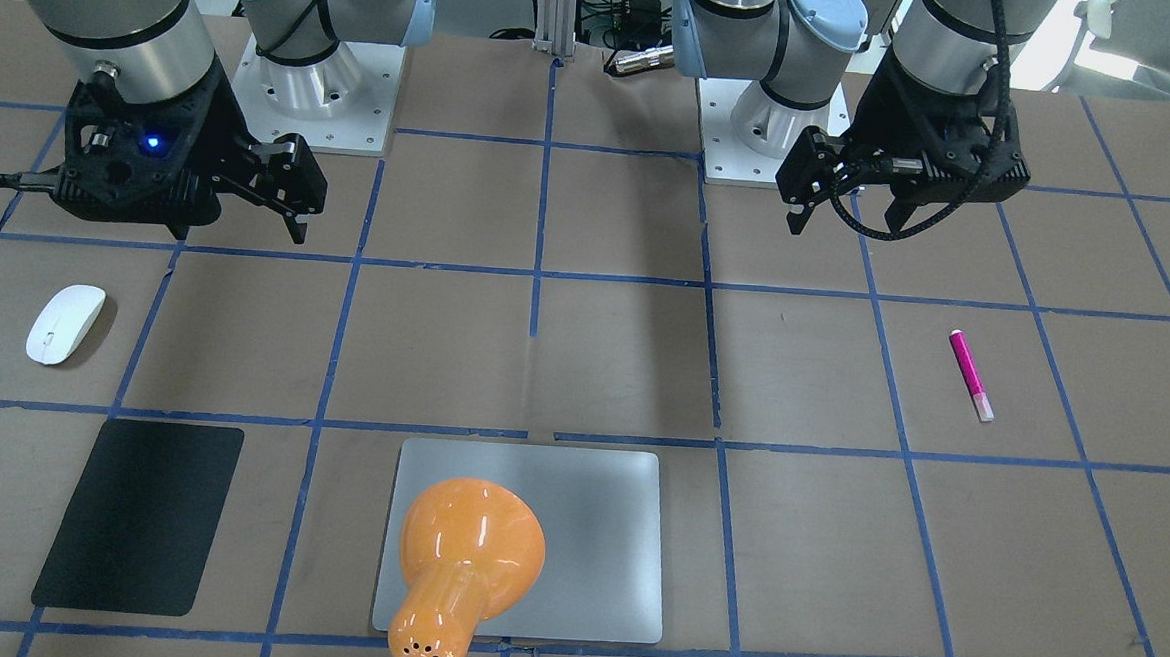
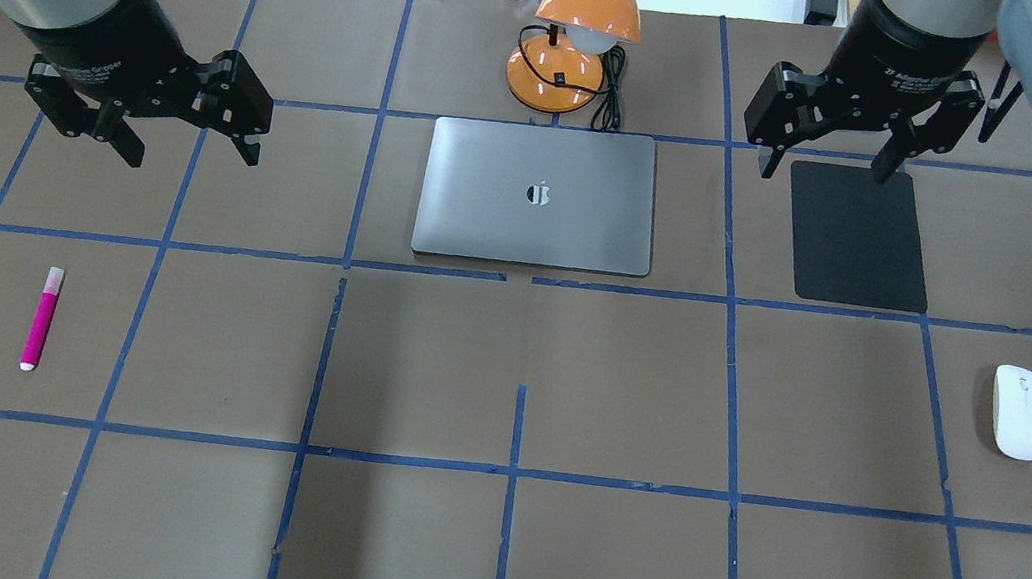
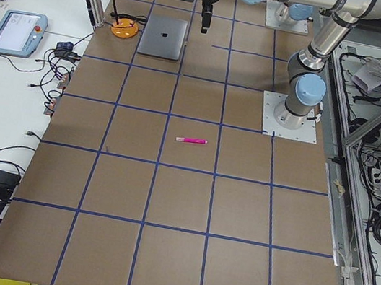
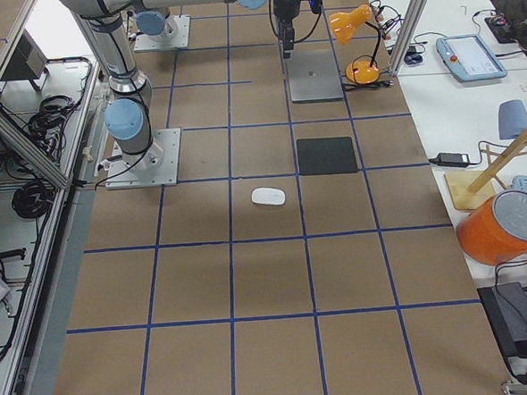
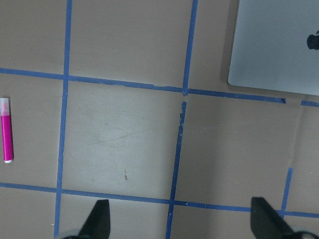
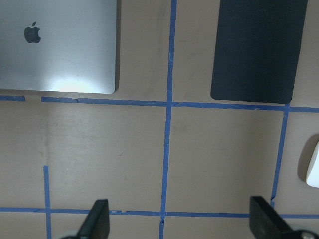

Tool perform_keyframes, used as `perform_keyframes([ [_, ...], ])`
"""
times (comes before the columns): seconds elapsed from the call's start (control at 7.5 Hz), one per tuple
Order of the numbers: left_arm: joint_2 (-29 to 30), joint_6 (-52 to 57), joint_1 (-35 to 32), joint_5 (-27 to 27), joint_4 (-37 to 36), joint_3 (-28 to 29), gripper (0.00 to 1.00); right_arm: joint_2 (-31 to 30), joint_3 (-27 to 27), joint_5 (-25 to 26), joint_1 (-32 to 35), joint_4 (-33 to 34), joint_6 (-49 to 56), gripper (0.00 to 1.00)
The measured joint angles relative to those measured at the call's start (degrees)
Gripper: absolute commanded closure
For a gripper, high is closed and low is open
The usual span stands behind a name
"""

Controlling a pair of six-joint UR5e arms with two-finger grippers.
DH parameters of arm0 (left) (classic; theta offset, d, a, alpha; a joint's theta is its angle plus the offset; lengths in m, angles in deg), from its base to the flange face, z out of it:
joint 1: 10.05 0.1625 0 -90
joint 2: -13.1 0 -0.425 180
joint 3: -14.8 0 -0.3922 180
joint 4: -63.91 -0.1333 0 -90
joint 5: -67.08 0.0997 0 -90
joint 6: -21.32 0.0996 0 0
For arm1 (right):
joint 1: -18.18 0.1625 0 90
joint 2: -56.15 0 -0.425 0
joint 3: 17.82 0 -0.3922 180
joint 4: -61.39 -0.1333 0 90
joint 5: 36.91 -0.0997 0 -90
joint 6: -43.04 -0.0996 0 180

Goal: Place pen and mouse around notebook

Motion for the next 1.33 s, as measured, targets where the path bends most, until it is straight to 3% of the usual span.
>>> perform_keyframes([
  [0.8, -0.84, 3.28, 1.28, 0.04, -0.04, -0.12, 0.00, 0.33, 1.24, 0.78, -0.47, -0.41, 0.24, 0.00],
  [0.93, -0.98, 3.36, 1.26, -0.05, -0.03, -0.15, 0.00, 0.34, 2.26, 1.01, -1.78, -0.54, 0.43, 0.07],
  [1.33, -1.13, 3.58, 1.28, -0.09, 0.04, -0.24, 0.00, 0.00, 8.68, 1.21, -11.06, 0.96, 5.97, 0.00],
])
